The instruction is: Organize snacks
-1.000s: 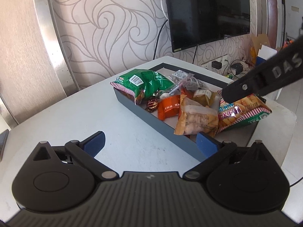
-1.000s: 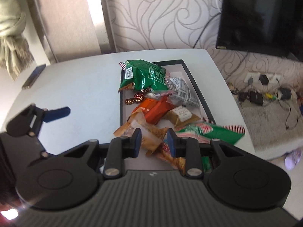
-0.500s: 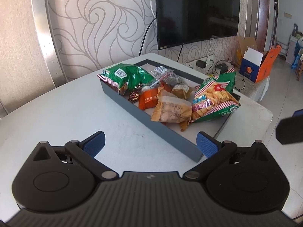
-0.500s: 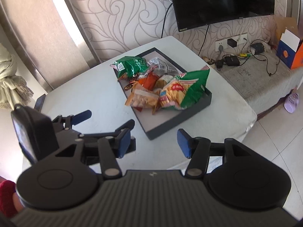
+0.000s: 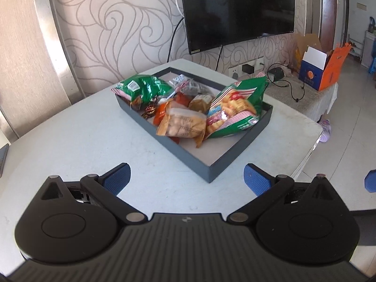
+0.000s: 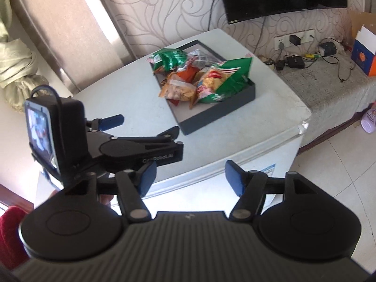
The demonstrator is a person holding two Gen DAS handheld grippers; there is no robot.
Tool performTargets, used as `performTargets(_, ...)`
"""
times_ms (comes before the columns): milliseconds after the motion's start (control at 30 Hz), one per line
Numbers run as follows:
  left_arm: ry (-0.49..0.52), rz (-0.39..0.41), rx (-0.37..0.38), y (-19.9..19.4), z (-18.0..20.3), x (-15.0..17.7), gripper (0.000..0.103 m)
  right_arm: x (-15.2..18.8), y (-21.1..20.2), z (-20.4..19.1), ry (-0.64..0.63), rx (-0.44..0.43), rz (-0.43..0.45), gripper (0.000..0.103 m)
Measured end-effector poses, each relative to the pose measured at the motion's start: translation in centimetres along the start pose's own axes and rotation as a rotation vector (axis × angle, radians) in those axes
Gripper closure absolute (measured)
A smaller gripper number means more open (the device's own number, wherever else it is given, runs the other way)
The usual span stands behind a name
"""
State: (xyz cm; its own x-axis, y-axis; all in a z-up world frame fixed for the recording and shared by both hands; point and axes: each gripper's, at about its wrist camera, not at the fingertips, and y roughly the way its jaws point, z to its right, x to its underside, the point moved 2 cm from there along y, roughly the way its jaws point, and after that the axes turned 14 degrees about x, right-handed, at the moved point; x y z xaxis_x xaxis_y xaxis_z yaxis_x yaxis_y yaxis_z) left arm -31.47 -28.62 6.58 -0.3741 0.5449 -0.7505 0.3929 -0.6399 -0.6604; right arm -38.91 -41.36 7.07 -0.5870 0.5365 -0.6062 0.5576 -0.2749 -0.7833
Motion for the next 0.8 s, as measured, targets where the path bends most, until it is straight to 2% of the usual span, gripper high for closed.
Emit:
performTargets(133,-0.013,0.021,-0.075,-0.6,1.2,-1.5,0.0,0.2,-0.8,1.6,0.022,0.001,0.02,0.032)
performTargets(267,-0.021,0.134,-0.193,-2.2,2.0,-3.0,0.0,0.5,-1.4,3.1,0.042,0.013,0.043,0.032)
performTargets(333,-0.011,0.164,-0.182,-3.1,2.6,-3.6,0.0,0.7,-1.6,3.9,0.06,0.021,0.047,0.032)
performTargets(467,-0.003,0.182,-0.091,-4.4,3.9,-4.4,0.0,1.0,-1.6,4.7,0.068,0.027,0.043,0.032)
performTargets(567,-0.009,0.202,-0.075,-5.0,4.7,-4.4,0.0,1.2,-1.7,4.7,0.053,0.026,0.04,0.032)
performTargets(700,-0.041,0.187,-0.043,-5.1,4.8,-4.2,0.0,1.5,-1.4,4.4,0.019,0.026,0.022,0.032)
performTargets(800,-0.064,0.184,-0.051,-5.1,4.4,-3.8,0.0,1.7,-1.2,4.1,0.0,0.021,0.004,0.032)
